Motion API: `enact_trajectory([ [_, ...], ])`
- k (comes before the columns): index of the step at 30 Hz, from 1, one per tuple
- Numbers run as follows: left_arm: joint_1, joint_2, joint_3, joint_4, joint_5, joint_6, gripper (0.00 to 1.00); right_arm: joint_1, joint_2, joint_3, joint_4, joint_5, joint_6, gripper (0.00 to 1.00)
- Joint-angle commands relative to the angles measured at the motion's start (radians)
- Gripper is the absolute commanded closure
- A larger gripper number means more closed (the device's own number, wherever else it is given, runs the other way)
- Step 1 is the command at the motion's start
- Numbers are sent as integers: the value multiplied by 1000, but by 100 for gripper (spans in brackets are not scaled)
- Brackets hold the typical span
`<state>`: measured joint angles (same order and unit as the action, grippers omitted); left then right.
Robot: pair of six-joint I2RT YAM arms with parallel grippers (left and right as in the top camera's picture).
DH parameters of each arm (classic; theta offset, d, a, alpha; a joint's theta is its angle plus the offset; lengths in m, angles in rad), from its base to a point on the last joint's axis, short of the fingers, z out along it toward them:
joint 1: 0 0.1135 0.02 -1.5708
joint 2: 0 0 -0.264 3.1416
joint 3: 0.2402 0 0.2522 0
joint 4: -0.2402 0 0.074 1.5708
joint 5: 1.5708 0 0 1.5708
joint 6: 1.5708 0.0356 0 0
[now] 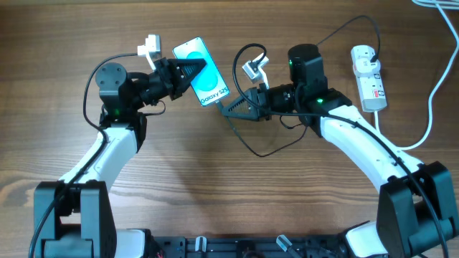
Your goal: Plug charger to phone and switch on socket
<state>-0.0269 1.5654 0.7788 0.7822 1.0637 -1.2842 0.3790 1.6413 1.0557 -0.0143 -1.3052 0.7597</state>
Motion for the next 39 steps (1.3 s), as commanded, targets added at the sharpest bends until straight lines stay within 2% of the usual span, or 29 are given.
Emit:
enact_trajectory([
  [1,-11,-6,11,10,43,20,96,2,-13,1,12,34,2,96],
  [8,-10,-6,11,11,103,20,96,2,-13,1,156,35,55,96],
  [12,-7,-6,11,11,87,20,96,2,-13,0,115,29,51,87],
  [20,60,-6,11,10,42,31,96,3,-13,-1,79,-22,48,82],
  [24,56,-6,11,10,35,46,96,21,-13,-1,80,-11,43,76],
  [30,20,-6,11,10,34,46,96,42,-13,-1,80,20,44,77],
  [32,18,-6,11,10,35,46,96,50,-13,-1,80,27,43,82],
  [35,18,-6,11,10,39,46,96,55,-13,-1,80,32,43,94],
  [39,18,-6,11,11,85,46,96,55,-13,-1,81,55,44,96],
])
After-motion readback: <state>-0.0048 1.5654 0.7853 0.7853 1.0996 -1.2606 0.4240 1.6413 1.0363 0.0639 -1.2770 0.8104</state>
